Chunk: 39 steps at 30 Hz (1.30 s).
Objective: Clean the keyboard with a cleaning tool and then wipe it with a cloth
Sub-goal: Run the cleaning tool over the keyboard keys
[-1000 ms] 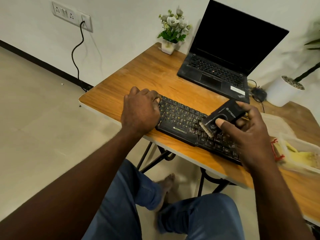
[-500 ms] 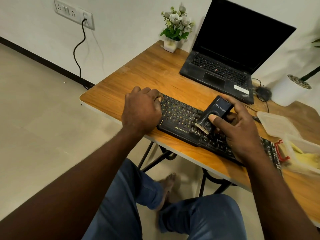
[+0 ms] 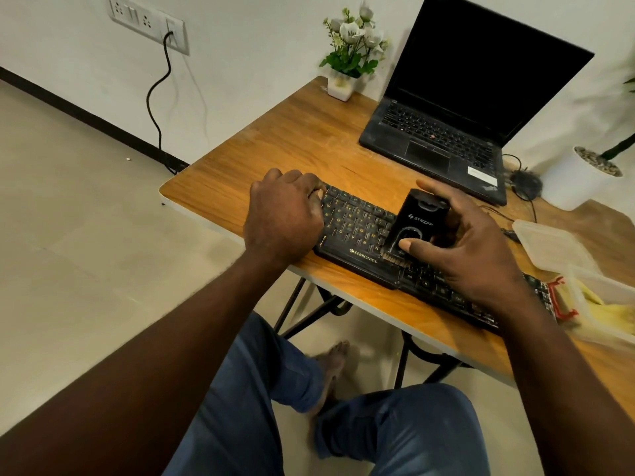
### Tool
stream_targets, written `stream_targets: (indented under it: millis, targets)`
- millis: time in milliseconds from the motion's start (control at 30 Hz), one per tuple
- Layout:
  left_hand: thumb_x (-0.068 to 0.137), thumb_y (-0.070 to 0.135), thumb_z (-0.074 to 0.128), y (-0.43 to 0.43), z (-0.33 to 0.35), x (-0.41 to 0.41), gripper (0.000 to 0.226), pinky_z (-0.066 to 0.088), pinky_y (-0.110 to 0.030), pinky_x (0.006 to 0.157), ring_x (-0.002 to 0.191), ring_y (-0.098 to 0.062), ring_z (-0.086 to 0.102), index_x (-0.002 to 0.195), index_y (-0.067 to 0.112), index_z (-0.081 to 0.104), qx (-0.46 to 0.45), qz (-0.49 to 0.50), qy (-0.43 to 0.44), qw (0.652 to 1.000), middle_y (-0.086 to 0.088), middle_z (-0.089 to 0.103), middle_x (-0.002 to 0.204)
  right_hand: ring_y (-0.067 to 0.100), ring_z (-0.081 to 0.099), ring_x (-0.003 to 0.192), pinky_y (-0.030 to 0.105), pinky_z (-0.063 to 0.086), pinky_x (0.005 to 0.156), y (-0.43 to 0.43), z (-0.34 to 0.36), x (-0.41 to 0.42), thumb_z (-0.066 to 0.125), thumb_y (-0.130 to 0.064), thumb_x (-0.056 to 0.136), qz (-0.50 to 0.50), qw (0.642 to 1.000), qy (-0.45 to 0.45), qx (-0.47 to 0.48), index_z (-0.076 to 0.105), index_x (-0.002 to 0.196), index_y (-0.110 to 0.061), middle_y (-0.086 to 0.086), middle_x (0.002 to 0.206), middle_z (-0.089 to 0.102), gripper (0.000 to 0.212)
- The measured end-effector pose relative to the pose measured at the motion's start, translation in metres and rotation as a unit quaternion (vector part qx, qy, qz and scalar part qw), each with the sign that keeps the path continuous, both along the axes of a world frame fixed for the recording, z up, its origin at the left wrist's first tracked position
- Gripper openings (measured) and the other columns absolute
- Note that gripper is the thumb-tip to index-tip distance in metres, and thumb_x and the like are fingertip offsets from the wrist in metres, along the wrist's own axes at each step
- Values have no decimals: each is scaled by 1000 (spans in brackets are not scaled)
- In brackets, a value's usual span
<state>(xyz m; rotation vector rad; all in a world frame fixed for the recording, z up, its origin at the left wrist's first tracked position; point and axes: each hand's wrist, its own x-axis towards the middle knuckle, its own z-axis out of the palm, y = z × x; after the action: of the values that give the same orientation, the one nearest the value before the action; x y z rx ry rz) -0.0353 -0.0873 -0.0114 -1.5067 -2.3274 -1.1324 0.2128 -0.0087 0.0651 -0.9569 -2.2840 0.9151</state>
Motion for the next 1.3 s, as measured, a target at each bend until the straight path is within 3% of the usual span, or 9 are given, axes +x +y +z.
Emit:
stream_targets:
  millis: [167,300,400,500,733,967,1133,1200,1300]
  targets:
    - [94,24,56,-1,1,0,26,44,-44,90,98,-21,57,114,18,71,32,9,-28,999,-3,66,109,-10,62,103,10,52,83,-7,6,9,85,-21,79,34,990,-61,126,56,125,-38,-26,110,63,57]
    - [93,27,52,0,2,0,29,47,-45,89,97,-20,59,114,20,71,31,5,-34,999,-2,65,108,-5,63,95,9,50,72,-17,-12,27,89,-19,74,31,978,-45,200,60,112,-22,-21,104,62,48]
    - [92,28,52,0,3,0,31,48,-44,89,98,-20,58,115,20,71,25,11,-34,999,-1,65,107,-2,61,92,2,47,74,-25,-30,24,91,-11,70,5,975,-19,223,61,109,-12,-13,108,63,48]
    - [91,27,52,-1,3,1,30,49,-43,87,96,-19,58,114,20,71,25,5,-36,999,-1,65,104,2,61,96,1,46,76,-30,-37,-2,89,-16,73,6,975,-4,224,61,111,-8,-5,113,65,48]
    - [96,24,59,1,5,-6,22,50,-31,71,87,-13,62,114,22,72,61,16,-132,989,3,67,104,12,62,81,20,52,64,-38,-34,-75,87,-25,78,37,971,2,235,59,111,-19,-3,101,67,44]
    - [98,21,60,-1,5,-2,20,51,-34,77,90,-17,61,115,20,71,58,29,-83,994,-1,67,107,21,65,82,43,57,64,-34,-24,-20,88,-21,77,30,967,-48,250,63,112,-19,-1,98,69,42]
    - [97,21,60,-2,5,0,22,55,-39,78,90,-18,62,115,18,71,67,33,-68,995,-3,68,107,1,58,79,15,45,65,-33,-13,43,91,-20,73,-39,968,-97,227,60,111,-28,-18,95,60,50]
    - [97,21,61,-1,5,0,22,55,-38,79,91,-18,63,116,18,71,63,35,-67,995,-2,69,107,-3,57,78,13,43,64,-35,-14,47,91,-20,73,-50,969,-94,222,56,110,-31,-22,93,56,51]
    - [97,22,61,-1,4,0,23,55,-39,79,92,-19,63,117,19,71,55,33,-67,996,-2,69,107,9,59,74,15,44,60,-36,-21,26,89,-23,75,-52,966,-81,240,61,110,-22,-12,91,60,45]
